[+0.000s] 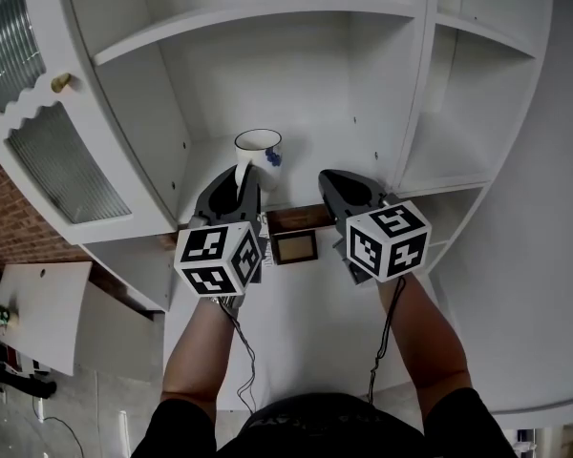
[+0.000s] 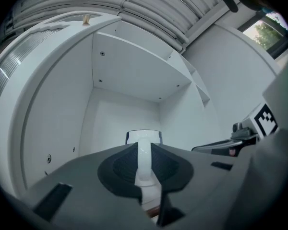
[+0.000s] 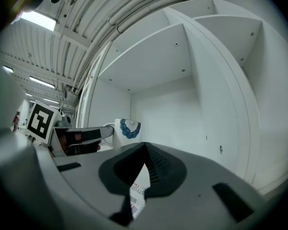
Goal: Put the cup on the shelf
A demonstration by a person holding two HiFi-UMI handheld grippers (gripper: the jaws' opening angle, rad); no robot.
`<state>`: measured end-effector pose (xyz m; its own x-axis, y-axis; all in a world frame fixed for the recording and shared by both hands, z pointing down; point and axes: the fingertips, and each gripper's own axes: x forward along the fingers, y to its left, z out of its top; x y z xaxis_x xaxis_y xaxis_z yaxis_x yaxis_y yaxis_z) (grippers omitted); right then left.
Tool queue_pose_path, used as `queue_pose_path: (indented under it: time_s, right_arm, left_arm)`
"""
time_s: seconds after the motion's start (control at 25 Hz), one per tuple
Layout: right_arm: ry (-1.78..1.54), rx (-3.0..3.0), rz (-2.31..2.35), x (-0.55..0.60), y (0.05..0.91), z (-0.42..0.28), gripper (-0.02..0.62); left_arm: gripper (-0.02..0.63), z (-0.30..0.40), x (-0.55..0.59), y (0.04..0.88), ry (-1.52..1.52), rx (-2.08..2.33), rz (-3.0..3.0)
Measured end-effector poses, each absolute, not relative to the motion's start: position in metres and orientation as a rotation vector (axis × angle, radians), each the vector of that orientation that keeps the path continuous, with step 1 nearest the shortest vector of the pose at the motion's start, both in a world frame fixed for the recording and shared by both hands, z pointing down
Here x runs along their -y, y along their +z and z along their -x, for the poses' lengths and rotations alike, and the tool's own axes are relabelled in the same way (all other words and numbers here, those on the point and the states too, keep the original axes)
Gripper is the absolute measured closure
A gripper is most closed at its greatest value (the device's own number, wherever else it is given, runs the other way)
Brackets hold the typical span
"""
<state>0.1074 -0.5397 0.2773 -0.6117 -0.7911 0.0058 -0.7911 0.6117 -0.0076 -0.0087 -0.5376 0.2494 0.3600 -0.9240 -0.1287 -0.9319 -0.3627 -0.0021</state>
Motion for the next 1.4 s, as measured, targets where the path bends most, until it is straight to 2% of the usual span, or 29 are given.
queue_pose_path:
  time_s: [0.56, 0.72, 0.84, 1.4]
  right_arm:
    - [0.032, 2.836, -1.353, 0.533, 0.282, -0.101, 0.595]
    - [0.037, 2.834, -1.355, 0.530, 0.283, -0.104, 0.595]
    - [0.042, 2.836, -1.353, 0.527, 0.284, -0.105, 0.595]
    - [0.039, 2.843, -1.324, 0.486, 0.285, -0.110, 0.595]
  left_arm:
    - [0.534, 0.011, 0.549, 0.264, -0.026, -1.885, 2.405]
    - [0.522, 0.012, 0.548, 0.262, -0.010, -1.879, 2.389]
    - [0.489, 0.013, 0.547, 0.264, 0.012, -1.871, 2.405]
    - [0.489, 0.027, 0.493, 0.264, 0.082, -1.925, 2.356]
